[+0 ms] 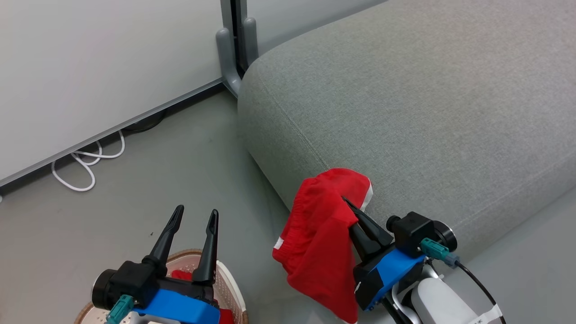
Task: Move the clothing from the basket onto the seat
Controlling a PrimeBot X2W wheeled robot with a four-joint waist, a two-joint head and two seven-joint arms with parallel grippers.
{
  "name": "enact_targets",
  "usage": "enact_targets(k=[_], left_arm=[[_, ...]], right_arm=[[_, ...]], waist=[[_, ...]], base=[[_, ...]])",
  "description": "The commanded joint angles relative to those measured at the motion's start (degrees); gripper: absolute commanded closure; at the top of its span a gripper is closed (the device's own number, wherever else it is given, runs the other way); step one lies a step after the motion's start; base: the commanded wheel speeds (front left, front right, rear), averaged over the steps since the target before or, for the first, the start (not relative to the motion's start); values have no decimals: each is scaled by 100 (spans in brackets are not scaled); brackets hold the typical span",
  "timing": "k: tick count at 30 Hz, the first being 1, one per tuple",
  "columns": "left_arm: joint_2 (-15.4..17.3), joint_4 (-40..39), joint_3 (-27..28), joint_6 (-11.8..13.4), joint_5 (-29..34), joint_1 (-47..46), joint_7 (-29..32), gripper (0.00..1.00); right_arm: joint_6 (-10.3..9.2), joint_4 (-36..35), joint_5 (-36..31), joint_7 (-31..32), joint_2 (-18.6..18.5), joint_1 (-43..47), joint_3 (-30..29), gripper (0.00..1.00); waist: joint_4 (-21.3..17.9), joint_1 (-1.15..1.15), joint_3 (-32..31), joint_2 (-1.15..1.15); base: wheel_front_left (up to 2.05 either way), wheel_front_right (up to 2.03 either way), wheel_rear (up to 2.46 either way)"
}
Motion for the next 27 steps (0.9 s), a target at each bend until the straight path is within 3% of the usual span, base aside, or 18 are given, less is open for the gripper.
enact_targets(k=[1,15,27], left_arm=[[43,-6,-5,-14,-16,-92,-26,0],[176,14,-79,-13,-55,-157,-25,0],[284,-39,-204,-14,-51,-250,-25,0]], right_arm=[[3,-114,-40,32,38,131,-30,100],[3,-536,-25,142,118,441,-166,100],[3,-632,-141,154,124,145,-463,100]], waist=[[-141,0,75,0],[-422,0,174,0],[-310,0,392,0]], base=[[0,0,0],[0,0,0],[0,0,0]])
